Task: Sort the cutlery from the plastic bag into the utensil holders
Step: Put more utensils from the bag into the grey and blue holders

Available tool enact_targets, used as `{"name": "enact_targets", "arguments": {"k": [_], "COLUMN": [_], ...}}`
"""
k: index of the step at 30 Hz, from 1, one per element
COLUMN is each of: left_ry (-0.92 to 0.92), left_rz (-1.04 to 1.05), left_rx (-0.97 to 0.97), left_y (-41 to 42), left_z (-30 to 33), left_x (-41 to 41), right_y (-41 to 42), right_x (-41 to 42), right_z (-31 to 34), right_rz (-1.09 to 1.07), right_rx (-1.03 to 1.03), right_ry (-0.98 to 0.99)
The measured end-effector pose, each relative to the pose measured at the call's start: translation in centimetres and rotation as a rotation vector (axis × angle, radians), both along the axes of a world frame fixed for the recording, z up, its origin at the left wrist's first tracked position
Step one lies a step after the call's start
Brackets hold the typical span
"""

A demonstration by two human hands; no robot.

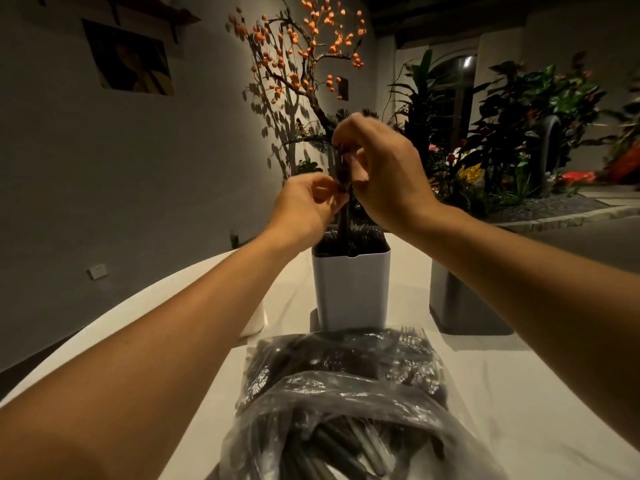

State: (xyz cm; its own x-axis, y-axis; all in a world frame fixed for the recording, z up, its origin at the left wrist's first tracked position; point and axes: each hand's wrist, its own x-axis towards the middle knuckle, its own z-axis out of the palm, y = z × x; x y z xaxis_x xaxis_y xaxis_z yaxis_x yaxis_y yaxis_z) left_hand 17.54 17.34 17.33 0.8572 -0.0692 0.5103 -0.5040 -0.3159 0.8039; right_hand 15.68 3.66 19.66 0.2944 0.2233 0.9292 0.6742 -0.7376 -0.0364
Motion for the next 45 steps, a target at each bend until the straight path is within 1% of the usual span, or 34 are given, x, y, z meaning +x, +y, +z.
{"name": "enact_targets", "arguments": {"k": [2, 3, 6, 9, 11, 13, 14, 17, 19, 21, 23, 24, 25, 26, 29, 30, 32, 33, 36, 39, 45], "left_ry": [0.021, 0.04, 0.068, 0.057, 0.035, 0.017, 0.016, -0.013, -0.041, -0.04, -0.022, -0.012, -0.009, -0.011, -0.021, -0.016, 0.0, 0.003, -0.009, -0.025, -0.025], "left_rz": [0.052, 0.076, 0.118, 0.136, 0.114, 0.087, 0.08, 0.087, 0.125, 0.143, 0.133, 0.129, 0.127, 0.129, 0.146, 0.146, 0.14, 0.14, 0.148, 0.145, 0.129], "left_rx": [0.117, 0.142, 0.137, 0.182, 0.301, 0.438, 0.469, 0.499, 0.543, 0.569, 0.564, 0.559, 0.558, 0.56, 0.569, 0.574, 0.589, 0.595, 0.583, 0.589, 0.577], "left_y": [0.2, 0.4, 1.1, 1.4, 1.5, 1.3, 1.2, 0.8, 0.6, 0.5, 0.4, 0.4, 0.5, 0.5, 0.7, 0.7, 0.7, 0.8, 1.0, 1.4, 2.2], "left_z": [-1.5, -2.1, -3.0, -3.3, -3.5, -3.9, -4.1, -4.5, -4.7, -4.8, -5.0, -5.0, -5.1, -5.2, -5.2, -5.2, -5.1, -5.0, -4.5, -4.0, -5.0], "left_x": [0.6, 0.7, 0.8, 0.7, 0.4, 0.2, 0.2, 0.1, 0.1, -0.1, -0.1, -0.2, -0.2, -0.3, -0.3, -0.5, -0.8, -1.1, -2.6, -4.7, -10.2], "right_y": [0.0, -0.1, -0.5, -0.9, -1.2, -1.7, -1.9, -1.9, -1.7, -1.4, -0.8, -0.6, -0.5, -0.5, -1.2, -1.6, -1.9, -2.0, -2.6, -2.8, -2.3], "right_x": [1.0, 1.3, 2.0, 2.8, 3.0, 3.0, 3.0, 2.8, 2.6, 2.6, 2.6, 2.5, 2.4, 2.3, 2.1, 1.9, 1.5, 1.0, -0.8, -3.0, -8.4], "right_z": [-1.8, -2.6, -3.4, -3.4, -3.3, -3.1, -2.9, -2.6, -2.6, -3.0, -3.9, -4.4, -4.8, -5.0, -5.1, -5.1, -5.1, -5.2, -4.5, -3.8, -4.9], "right_rz": [-0.018, -0.027, -0.083, -0.189, -0.236, -0.249, -0.259, -0.274, -0.274, -0.268, -0.264, -0.254, -0.244, -0.242, -0.295, -0.331, -0.384, -0.39, -0.393, -0.371, -0.294], "right_rx": [-0.013, -0.001, 0.023, -0.062, -0.088, -0.034, -0.006, 0.036, 0.025, -0.083, -0.252, -0.309, -0.335, -0.338, -0.342, -0.399, -0.539, -0.55, -0.415, -0.292, -0.293], "right_ry": [0.093, 0.129, 0.195, 0.262, 0.301, 0.276, 0.232, 0.099, 0.118, 0.295, 0.558, 0.656, 0.7, 0.701, 0.577, 0.556, 0.576, 0.584, 0.541, 0.579, 0.653]}}
